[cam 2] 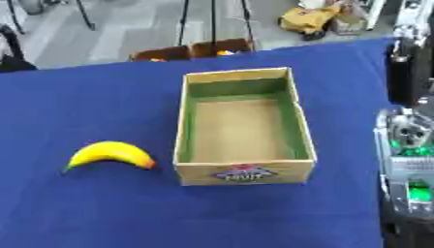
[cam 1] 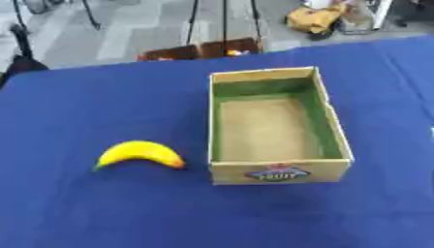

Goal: Pick up objects on the table and place them in the box.

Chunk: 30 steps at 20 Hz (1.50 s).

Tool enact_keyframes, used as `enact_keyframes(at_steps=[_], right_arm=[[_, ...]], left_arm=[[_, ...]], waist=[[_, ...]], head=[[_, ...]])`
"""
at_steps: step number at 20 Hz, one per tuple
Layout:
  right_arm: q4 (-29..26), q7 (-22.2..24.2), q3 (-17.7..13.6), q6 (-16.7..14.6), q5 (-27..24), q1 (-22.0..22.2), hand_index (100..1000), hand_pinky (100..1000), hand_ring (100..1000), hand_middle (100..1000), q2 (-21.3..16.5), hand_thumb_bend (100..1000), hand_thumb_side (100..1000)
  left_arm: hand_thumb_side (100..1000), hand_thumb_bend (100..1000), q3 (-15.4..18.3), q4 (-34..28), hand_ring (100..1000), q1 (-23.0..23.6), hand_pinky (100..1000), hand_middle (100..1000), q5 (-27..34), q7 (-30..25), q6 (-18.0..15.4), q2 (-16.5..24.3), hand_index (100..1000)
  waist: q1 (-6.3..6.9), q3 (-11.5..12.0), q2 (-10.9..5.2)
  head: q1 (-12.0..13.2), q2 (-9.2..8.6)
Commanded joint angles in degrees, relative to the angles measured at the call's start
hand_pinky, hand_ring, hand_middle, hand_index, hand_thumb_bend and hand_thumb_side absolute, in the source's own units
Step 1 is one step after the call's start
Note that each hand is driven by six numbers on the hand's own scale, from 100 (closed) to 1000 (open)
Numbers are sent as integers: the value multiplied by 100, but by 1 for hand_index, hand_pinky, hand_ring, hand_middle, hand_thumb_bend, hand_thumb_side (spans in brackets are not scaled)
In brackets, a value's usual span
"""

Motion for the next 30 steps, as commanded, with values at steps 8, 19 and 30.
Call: enact_keyframes(at_steps=[8, 19, 30], right_arm=[[-83, 8, 5, 0, -15, -62, 872, 734, 848, 666, -32, 100, 979], [-83, 36, 32, 15, -47, -42, 873, 736, 848, 662, -59, 100, 977], [-83, 54, 53, 44, -72, 19, 874, 741, 849, 657, -125, 100, 974]], left_arm=[[916, 100, 23, -114, 695, 53, 644, 793, -79, 153, 98, 350, 896], [822, 100, -89, -114, 723, 74, 651, 869, -808, 672, 1135, 1764, 940], [814, 100, -560, -114, 742, -27, 667, 850, -1140, -437, 2095, 3006, 944]], waist=[[-10, -9, -116], [27, -61, -113], [84, -63, -107]], head=[[-15, 33], [-61, 102], [-85, -16]])
